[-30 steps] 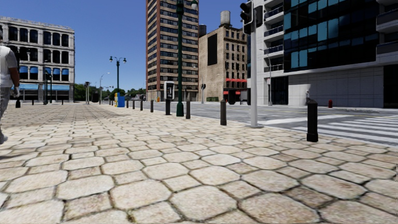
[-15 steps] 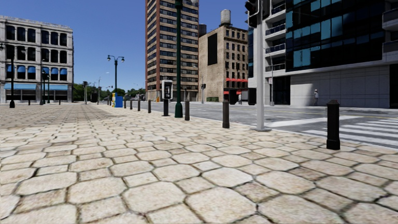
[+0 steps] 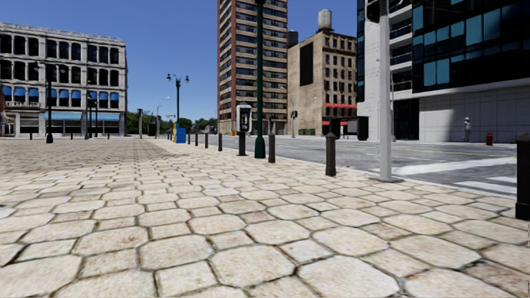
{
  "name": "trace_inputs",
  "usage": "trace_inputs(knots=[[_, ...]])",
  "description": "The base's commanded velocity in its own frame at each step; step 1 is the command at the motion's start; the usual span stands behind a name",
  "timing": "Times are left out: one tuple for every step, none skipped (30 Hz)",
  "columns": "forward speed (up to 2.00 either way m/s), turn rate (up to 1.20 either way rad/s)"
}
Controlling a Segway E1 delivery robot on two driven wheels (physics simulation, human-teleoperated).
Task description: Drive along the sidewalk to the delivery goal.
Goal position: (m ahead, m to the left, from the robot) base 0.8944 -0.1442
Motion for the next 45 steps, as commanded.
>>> trace_inputs(knots=[[1.16,0.45],[1.16,0.45],[1.16,0.45],[1.16,0.45],[1.16,0.45],[1.16,0.45],[1.16,0.45],[1.16,0.45],[1.16,0.45],[1.16,0.45],[1.15,0.45],[1.15,0.45],[1.15,0.45],[1.15,0.37],[1.15,0.34],[1.15,0.33],[1.15,0.33],[1.15,0.33],[0.0,0.0],[0.0,0.0],[0.0,0.0],[0.0,0.0],[0.0,0.0],[0.0,0.0],[0.0,0.0],[0.0,0.0],[0.0,0.0],[0.0,0.0],[0.0,0.0],[0.0,0.0],[0.0,0.0],[0.0,0.0],[0.0,0.0],[0.0,0.0],[0.0,0.0],[0.0,0.0],[0.0,0.0],[0.0,0.0],[0.0,0.0],[0.0,0.0],[0.0,0.0],[0.0,0.0],[0.0,0.0],[0.0,0.0],[0.0,0.0]])
